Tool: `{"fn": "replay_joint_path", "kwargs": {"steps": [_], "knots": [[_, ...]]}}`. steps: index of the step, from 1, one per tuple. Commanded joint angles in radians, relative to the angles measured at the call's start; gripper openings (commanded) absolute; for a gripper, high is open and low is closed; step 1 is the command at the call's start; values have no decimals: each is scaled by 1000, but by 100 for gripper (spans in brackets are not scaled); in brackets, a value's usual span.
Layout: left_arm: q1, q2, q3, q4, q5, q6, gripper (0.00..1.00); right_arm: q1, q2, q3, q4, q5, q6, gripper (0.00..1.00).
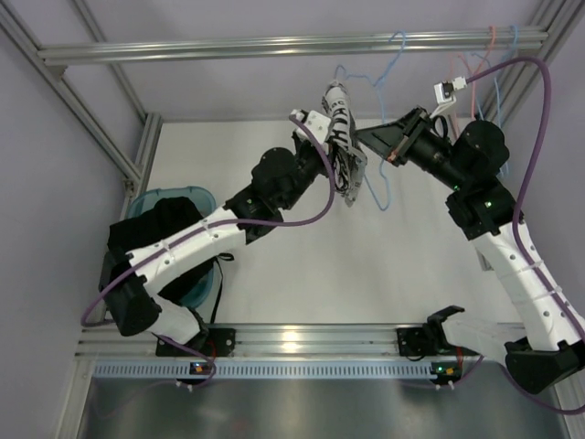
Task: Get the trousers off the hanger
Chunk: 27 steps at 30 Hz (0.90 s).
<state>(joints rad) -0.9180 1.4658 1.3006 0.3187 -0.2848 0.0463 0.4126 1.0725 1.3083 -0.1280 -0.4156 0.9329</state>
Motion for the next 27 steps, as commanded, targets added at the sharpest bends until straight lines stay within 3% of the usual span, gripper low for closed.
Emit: {"fn": "replay_joint_path", "kwargs": {"steps": [1,13,23,27], "knots": [[2,-105,130,-48,13,-134,0,11,-51,-7,140,-17,-121,0],[4,-130,411,-217,110,-318,0,12,-62,-168,67,24,-235,0],[5,-101,632,-222,105,-283,0,11,-82,-300,27,50,-339,0],[16,-108,654,-208,88,-253,0,11,-89,-354,22,54,-377,0]]}}
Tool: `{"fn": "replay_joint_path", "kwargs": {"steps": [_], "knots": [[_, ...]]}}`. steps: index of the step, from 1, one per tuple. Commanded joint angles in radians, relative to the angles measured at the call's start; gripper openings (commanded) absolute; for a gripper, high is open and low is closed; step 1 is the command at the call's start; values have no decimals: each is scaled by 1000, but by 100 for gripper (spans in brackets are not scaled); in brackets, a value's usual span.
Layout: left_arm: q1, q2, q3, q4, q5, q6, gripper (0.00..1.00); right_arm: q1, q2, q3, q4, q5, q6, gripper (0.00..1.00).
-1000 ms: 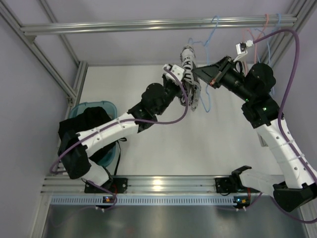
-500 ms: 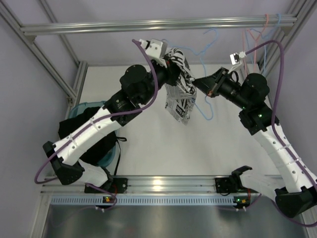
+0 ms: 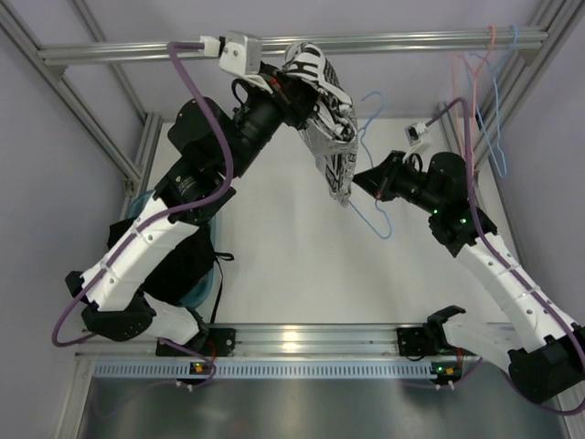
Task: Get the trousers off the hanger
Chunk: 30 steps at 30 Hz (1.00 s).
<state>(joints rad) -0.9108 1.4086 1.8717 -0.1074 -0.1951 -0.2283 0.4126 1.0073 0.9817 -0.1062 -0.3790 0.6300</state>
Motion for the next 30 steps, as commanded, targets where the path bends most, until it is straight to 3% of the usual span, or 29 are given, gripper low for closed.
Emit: {"fn": "replay_joint_path", "kwargs": {"steps": [1,8,19,30], "knots": [[12,-56,87,218,-4,24,0,11,-24,-37,-4,22,-87,0],[110,-100,101,213,20,-14,0,11,-33,-75,-15,15,-118,0],[588,-367,-77,85,65,-186,0,11,-38,-37,-24,0,-153,0],[970,-715,-313,-3,-148,91,0,12,-38,-5,-32,-41,-165,0]]}}
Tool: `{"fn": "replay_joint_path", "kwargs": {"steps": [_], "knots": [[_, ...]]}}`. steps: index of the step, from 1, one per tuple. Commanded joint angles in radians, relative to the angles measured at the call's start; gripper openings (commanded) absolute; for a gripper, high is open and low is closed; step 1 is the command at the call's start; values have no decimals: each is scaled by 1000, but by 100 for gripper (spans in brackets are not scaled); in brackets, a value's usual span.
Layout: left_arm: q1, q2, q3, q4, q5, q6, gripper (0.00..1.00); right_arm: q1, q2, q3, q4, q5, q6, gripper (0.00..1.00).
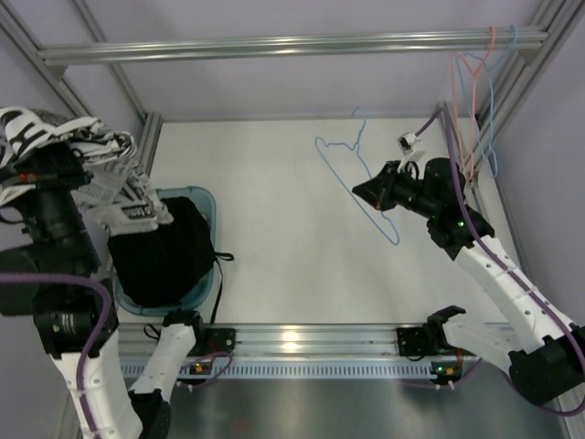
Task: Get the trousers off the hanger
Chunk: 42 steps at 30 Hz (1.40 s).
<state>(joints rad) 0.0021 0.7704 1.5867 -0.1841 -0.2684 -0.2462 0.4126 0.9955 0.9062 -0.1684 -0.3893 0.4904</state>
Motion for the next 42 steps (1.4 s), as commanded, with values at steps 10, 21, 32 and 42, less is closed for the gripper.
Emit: {"fn": "replay_joint_path", "kwargs": {"steps": [10,21,32,42], "knots": [[179,-361,-221,-75,-118,237,0,23,-31,76,21,-68,-46,0],[200,-522,-370,-219,-137,343,0,29,0,80,23,-68,-41,0],[197,-527,-644,-134,9,380,0,29,-15,88,-14,-54,-79,0],[197,-332,-941,93,354,417,0,29,-38,91,-75,-30,-90,0]]}}
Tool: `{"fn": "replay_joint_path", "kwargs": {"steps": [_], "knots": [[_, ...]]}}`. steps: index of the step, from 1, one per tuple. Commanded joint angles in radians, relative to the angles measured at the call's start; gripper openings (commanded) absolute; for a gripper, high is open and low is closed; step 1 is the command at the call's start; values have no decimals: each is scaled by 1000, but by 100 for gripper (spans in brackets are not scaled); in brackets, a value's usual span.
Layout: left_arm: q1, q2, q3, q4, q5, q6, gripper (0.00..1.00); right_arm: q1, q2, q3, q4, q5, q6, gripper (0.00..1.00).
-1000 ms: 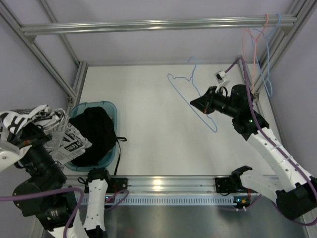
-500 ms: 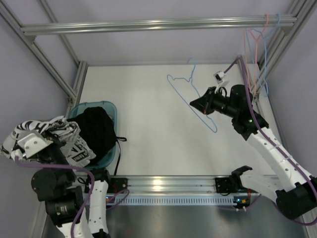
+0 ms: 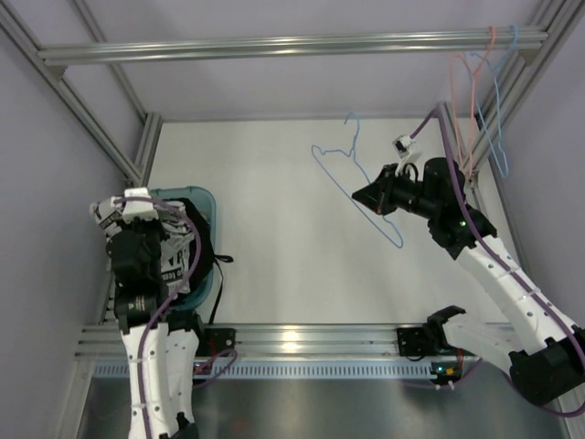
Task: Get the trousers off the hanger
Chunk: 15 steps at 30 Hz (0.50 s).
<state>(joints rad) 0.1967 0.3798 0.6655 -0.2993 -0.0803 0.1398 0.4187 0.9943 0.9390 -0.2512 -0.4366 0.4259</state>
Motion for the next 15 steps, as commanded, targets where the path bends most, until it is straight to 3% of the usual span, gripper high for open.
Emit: {"fn": "replay_joint_path", "kwargs": {"steps": [1,8,11,12,14,15], "knots": [[3,88,-41,222,183,38,0,23,-39,58,1,19,-26,0],[3,295,-116,184,212,89,3,22,-78,72,-54,35,-62,0],[3,333,-127,132,260,107,27,22,-94,81,-74,39,-85,0],[1,341,-123,117,284,106,40,22,-98,87,-79,39,-94,0],[1,355,-110,76,310,101,47,22,-108,96,-97,45,-102,0],[3,357,-86,65,330,93,56,23,-111,110,-105,48,-111,0]]}}
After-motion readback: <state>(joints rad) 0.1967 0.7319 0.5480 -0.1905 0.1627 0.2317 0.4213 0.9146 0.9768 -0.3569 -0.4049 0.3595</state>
